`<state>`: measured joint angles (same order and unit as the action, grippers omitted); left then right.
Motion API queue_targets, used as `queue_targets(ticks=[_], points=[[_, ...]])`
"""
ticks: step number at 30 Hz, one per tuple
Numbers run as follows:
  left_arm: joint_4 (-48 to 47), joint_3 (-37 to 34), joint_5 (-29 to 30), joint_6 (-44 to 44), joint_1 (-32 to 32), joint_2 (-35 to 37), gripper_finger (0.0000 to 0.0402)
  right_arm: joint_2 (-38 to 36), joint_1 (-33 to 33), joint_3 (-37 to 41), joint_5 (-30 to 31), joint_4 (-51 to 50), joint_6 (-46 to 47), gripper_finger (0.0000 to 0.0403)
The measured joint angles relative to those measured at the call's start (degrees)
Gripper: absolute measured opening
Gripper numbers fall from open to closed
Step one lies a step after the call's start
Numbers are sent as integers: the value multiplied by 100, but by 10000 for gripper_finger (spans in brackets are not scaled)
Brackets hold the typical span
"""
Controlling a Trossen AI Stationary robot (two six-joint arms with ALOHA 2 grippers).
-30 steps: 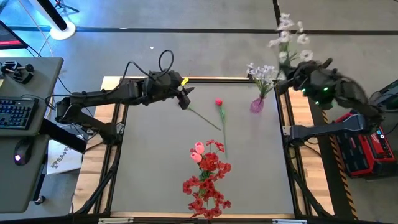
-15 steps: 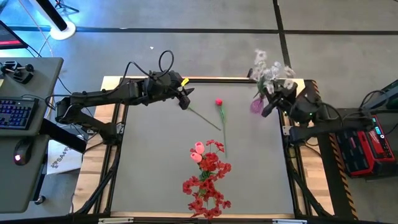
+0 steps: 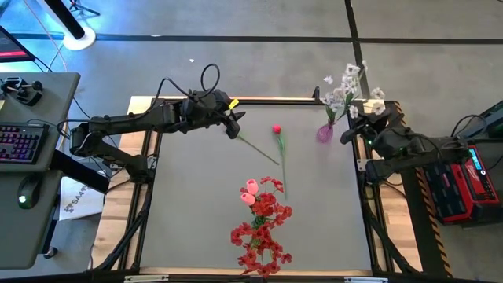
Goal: Sort flowers into vase by color
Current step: Put the white flowers into the purple vase
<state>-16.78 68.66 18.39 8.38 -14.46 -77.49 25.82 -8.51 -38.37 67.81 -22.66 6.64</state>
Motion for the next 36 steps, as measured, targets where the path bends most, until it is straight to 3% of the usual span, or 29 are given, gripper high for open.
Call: queue_targets(ticks=[9, 18, 24, 29, 36], points=[[-11, 0, 0, -1, 0, 4, 177, 29, 0, 78, 150, -143, 239, 0], [-30, 0, -8, -50, 14, 4, 177, 36, 150, 1134, 236, 2023, -565, 0], [-211, 0, -35, -52, 74, 4, 177, 31, 179, 1066, 219, 3098, -1667, 0], [-256, -2, -33, -90, 74, 4, 177, 28, 179, 940, 218, 3013, -1904, 0], [-254, -2, -30, -109, 74, 4, 177, 83, 352, 1026, 205, 1888, -762, 0]])
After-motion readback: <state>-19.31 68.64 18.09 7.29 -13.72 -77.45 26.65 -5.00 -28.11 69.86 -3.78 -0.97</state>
